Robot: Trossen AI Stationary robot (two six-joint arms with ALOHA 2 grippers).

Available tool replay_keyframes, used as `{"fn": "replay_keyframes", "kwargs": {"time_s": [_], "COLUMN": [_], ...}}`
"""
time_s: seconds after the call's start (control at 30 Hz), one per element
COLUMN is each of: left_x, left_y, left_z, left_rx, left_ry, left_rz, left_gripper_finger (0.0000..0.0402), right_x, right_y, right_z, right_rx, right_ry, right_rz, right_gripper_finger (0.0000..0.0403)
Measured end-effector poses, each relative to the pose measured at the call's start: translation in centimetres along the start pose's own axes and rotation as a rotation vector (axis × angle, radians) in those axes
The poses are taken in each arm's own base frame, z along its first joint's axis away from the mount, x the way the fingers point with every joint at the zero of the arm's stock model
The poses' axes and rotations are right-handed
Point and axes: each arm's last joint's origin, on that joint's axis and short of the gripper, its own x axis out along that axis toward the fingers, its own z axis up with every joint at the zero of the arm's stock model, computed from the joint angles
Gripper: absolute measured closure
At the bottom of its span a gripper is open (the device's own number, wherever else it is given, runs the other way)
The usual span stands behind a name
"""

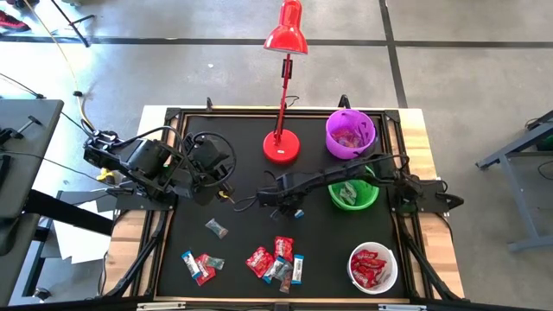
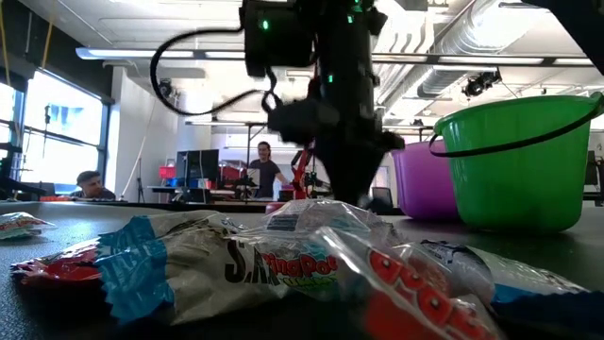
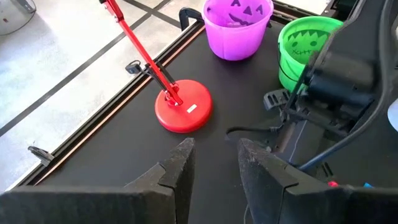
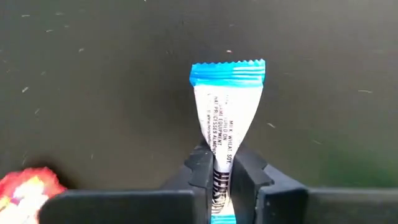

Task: Organize candy in baskets
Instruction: Put the white chocolate bar into the green bucket

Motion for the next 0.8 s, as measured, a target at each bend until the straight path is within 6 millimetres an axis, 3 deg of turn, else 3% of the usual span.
{"fn": "replay_keyframes", "kwargs": {"time_s": [0.13,0.27,0.5,0.67,0.8], "left_x": [0.0,0.0,0.0,-0.1,-0.2], "left_y": [0.0,0.0,0.0,0.0,0.0], "left_z": [0.0,0.0,-0.1,-0.3,-0.4], "left_rx": [0.0,0.001,0.016,0.039,0.047], "left_ry": [0.0,0.0,0.025,0.034,0.04], "left_rz": [0.0,0.0,-0.013,-0.015,-0.012], "left_gripper_finger": [0.0293,0.0293,0.0293,0.0293,0.0293], "right_x": [-3.7,-8.9,-16.8,-19.6,-20.1], "right_y": [-0.1,-0.1,0.3,-0.8,-2.0], "right_z": [-0.1,-0.7,-2.4,-4.9,-6.2], "right_rx": [-0.06,-0.116,-0.198,-0.225,-0.232], "right_ry": [-0.006,-0.067,-0.277,-0.316,-0.309], "right_rz": [-0.092,-0.205,-0.031,0.006,-0.005], "right_gripper_finger": [0.0384,0.0394,0.0383,0.0384,0.0384]}}
